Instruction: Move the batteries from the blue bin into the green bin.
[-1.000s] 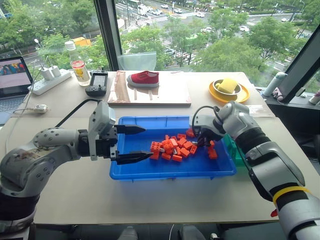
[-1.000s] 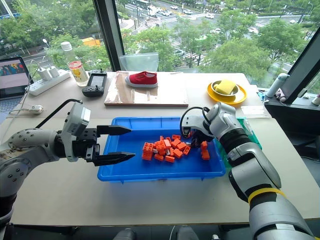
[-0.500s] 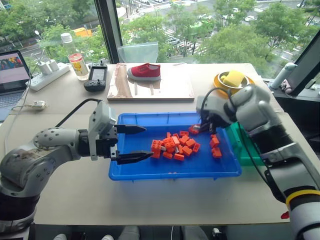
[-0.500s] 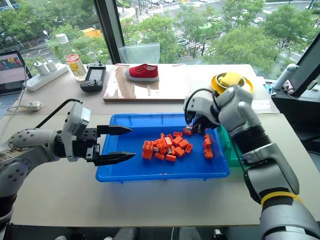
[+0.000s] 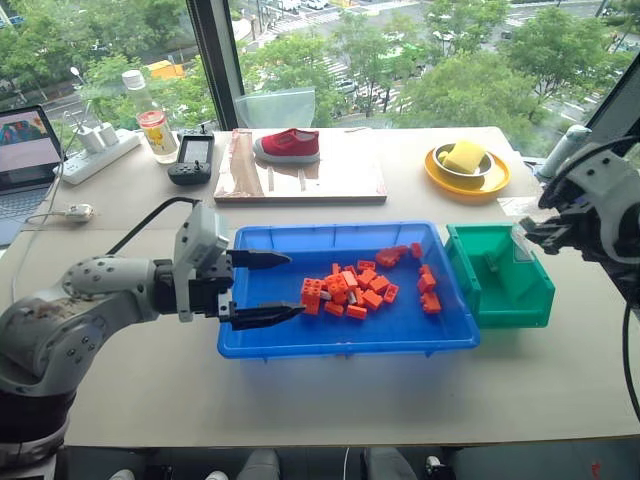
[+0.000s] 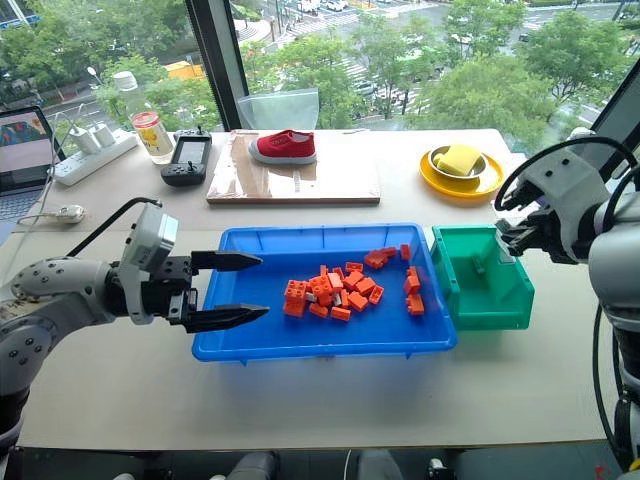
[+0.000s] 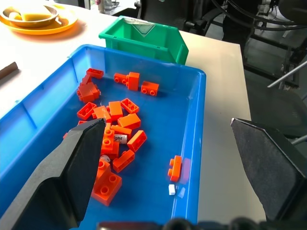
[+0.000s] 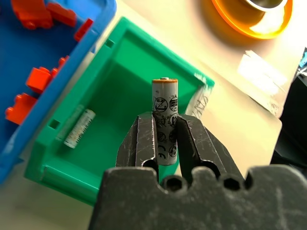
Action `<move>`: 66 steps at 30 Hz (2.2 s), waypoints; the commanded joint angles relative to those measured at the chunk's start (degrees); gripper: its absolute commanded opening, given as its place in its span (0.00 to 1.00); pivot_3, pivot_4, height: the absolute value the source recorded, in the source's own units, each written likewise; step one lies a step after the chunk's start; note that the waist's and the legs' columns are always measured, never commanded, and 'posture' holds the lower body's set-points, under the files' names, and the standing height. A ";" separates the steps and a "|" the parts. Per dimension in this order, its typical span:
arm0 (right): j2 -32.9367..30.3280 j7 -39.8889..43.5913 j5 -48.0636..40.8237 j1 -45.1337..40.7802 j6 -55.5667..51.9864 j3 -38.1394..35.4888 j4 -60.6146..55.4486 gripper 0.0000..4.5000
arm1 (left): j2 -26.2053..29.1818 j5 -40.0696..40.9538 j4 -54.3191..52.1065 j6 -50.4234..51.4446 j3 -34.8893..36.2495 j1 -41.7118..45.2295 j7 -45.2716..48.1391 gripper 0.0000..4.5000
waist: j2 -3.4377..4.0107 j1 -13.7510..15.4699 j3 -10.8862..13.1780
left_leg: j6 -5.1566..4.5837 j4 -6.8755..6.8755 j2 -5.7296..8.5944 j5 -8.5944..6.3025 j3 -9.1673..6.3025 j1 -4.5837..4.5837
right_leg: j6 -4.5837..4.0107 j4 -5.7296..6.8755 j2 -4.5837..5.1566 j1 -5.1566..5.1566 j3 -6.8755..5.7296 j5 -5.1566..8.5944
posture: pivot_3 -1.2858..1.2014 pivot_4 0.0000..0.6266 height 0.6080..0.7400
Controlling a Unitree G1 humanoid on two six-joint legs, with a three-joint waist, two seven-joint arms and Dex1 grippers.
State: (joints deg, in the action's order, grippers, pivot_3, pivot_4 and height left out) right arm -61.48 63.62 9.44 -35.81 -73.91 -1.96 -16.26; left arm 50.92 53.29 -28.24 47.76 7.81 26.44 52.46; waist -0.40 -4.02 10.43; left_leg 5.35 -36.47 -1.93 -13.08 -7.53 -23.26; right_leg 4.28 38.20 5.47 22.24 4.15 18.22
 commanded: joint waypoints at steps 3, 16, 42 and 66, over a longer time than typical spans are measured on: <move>0.18 -4.99 -4.14 -0.03 1.54 -1.57 0.19 0.06 | -0.45 0.91 0.09 -0.46 1.32 1.60 -0.04 1.00 | 0.00 0.07 0.00 | 0.00 0.00 0.01 0.00 0.00 -0.02 | 0.00 0.00 0.01 0.00 0.00 0.00 | 0.52 0.24 1.00; 1.19 -11.93 -10.75 1.11 3.67 -1.29 2.76 0.81 | 0.22 0.33 0.30 -0.39 1.99 1.57 -0.94 1.00 | 0.00 0.08 0.00 | 0.00 -0.06 0.00 0.00 0.00 -0.04 | 0.00 0.00 0.01 -0.01 -0.01 0.00 | 0.52 0.24 1.00; 25.19 -19.15 -25.49 -11.63 3.02 22.13 -3.65 0.86 | 7.84 -5.10 3.96 -1.27 8.43 -5.08 1.42 1.00 | -0.17 -0.16 -0.09 | 0.06 -0.11 -0.02 0.04 -0.13 0.03 | 0.00 0.38 -0.04 0.06 -0.10 0.00 | 0.52 0.24 1.00; 34.02 -24.01 -21.49 -14.62 9.70 25.55 10.58 0.86 | 7.45 -3.44 2.69 -0.41 7.88 -4.21 0.30 1.00 | -0.17 -0.80 -0.09 | 0.06 -0.11 -0.02 0.04 -0.14 0.07 | 0.00 0.55 -0.04 0.09 -0.10 0.00 | 0.52 0.24 1.00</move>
State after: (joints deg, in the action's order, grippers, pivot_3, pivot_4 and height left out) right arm -28.00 39.79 -12.36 -49.20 -65.56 24.20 -5.04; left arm 58.03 49.58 -24.29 47.62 14.54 21.31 52.75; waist -0.57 -4.81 10.34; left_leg 5.41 -36.59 -1.95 -13.03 -7.67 -23.19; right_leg 4.28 38.74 5.43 22.33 4.06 18.22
